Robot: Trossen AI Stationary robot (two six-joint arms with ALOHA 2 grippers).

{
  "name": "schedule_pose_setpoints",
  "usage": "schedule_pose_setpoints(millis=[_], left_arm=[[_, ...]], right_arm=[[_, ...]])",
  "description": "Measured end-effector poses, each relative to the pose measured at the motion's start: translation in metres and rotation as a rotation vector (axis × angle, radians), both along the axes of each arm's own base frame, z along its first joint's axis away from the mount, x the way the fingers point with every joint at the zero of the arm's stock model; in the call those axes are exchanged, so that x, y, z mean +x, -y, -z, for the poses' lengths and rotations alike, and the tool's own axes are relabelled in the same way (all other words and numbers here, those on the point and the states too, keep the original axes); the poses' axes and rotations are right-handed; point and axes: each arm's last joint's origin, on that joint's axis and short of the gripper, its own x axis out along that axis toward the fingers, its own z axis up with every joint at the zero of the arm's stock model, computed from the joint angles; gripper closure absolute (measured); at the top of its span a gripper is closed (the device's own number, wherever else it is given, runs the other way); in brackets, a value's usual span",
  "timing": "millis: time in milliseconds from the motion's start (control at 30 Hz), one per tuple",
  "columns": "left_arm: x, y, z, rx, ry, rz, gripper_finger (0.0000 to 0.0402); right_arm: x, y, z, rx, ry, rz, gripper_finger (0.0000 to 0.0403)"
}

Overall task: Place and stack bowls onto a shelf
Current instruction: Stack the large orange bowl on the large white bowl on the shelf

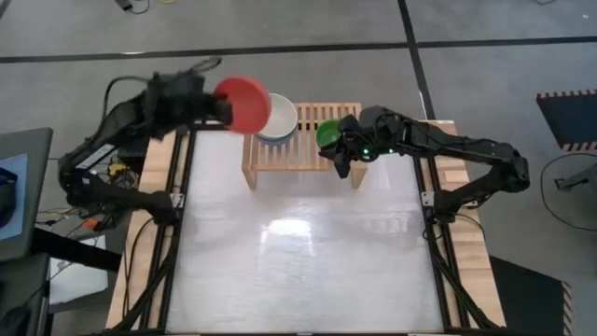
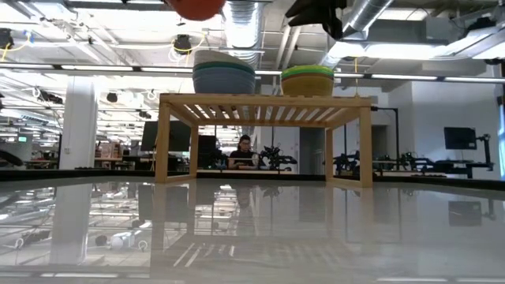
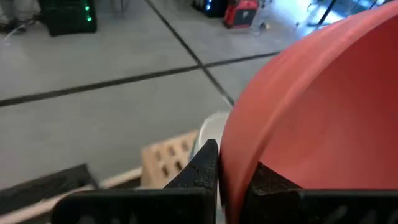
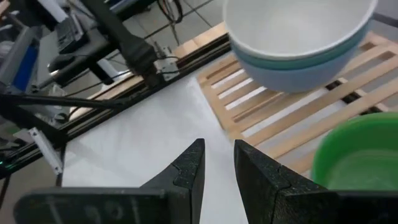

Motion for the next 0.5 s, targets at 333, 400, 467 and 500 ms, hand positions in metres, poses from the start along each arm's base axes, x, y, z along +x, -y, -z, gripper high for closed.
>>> schedule_pose_setpoints(millis=[333, 400, 467, 500], left_arm=[[0.039, -0.072, 0.036, -0.12, -0.078, -0.011, 0.0401], [0.045, -0.08, 0.042, -0.131, -0.089, -0.004, 0.0401], [0.051, -0.088, 0.047, -0.147, -0.093, 0.022, 0.0402], [0.054, -0.091, 0.05, -0.157, -0.095, 0.042, 0.0401]], right_arm=[[-0.004, 0.008, 0.004, 0.006, -0.046, 0.029, 0.0291], [-0.005, 0.008, 0.005, 0.006, -0.056, 0.028, 0.0291], [-0.005, 0.008, 0.005, 0.005, -0.055, 0.029, 0.0291], [-0.005, 0.008, 0.004, 0.001, -0.054, 0.028, 0.0291]])
